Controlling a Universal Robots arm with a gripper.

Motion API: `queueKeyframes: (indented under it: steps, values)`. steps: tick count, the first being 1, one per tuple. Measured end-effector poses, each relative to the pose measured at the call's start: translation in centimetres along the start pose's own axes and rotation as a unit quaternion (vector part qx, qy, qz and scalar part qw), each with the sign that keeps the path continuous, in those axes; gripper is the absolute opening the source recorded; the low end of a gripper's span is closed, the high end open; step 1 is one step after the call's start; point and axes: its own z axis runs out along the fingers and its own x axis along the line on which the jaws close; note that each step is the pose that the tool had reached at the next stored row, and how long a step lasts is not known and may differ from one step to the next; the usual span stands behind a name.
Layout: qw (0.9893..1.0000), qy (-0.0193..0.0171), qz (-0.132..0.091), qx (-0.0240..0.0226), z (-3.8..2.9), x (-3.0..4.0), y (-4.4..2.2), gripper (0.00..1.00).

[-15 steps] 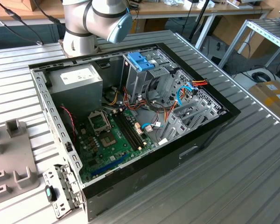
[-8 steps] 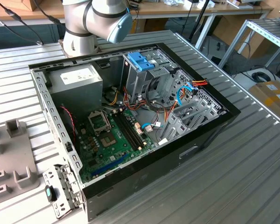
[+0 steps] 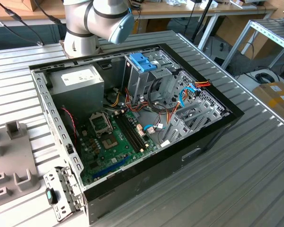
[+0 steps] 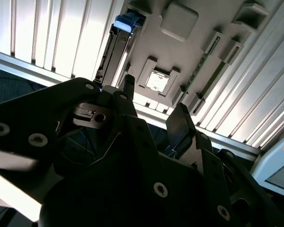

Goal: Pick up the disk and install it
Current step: 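Pick up the disk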

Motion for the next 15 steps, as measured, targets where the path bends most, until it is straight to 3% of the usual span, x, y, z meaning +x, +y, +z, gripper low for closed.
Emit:
queueKeyframes:
  steps: [9,12,15]
  values:
    - [1.0,0.0,0.0,0.0,0.06,0.04,0.28,0.54]
    - [1.0,0.0,0.0,0.0,0.25,0.14,0.85,0.54]
    - [1.0,0.0,0.0,-0.0001,0.28,0.15,0.92,0.54]
